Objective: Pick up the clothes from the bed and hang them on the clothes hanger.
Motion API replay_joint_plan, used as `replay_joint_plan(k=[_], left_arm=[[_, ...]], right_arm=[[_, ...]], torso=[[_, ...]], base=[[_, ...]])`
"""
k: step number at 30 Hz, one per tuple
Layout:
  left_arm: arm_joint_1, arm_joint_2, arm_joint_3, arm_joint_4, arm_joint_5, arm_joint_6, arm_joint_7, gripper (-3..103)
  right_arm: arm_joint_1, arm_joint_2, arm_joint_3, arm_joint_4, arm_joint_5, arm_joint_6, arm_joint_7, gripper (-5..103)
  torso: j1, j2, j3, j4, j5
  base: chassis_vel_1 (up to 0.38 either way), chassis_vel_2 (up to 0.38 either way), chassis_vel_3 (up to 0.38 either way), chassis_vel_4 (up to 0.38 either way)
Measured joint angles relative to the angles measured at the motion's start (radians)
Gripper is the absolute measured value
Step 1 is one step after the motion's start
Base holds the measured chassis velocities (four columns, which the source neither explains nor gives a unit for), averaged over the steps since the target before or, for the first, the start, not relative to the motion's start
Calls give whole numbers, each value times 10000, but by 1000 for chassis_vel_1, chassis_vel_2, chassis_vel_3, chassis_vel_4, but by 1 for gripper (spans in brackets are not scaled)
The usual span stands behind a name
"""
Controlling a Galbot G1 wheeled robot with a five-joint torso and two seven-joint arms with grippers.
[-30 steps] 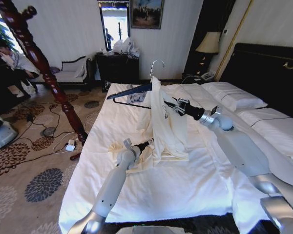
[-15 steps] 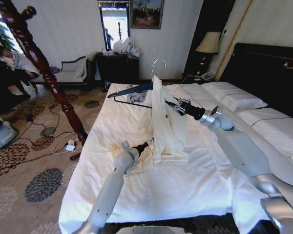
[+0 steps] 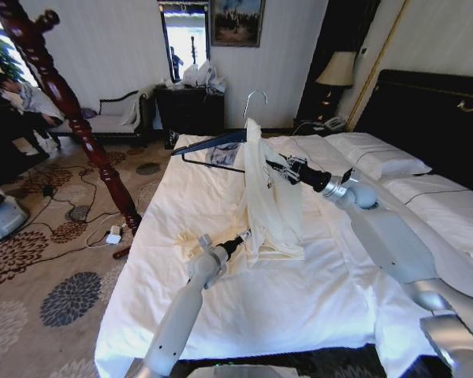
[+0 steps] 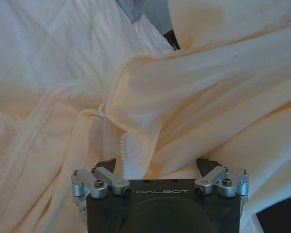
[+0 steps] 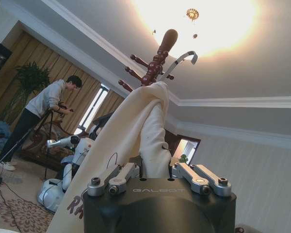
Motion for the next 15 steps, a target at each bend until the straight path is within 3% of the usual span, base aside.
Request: replay_joint_plan(k=[2, 15], left_arm=[[-24, -45, -35, 95, 0, -50, 3, 92], [-141, -6, -203, 497, 192, -261, 272, 43]], right_arm=[[26, -27, 6, 21, 34, -3, 2, 23], [-42, -13, 85, 78, 83, -2, 2, 23]], torso=[[0, 0, 0, -1, 0], [0, 0, 0, 0, 0]], base=[[0, 0, 0, 0], [0, 0, 0, 0]])
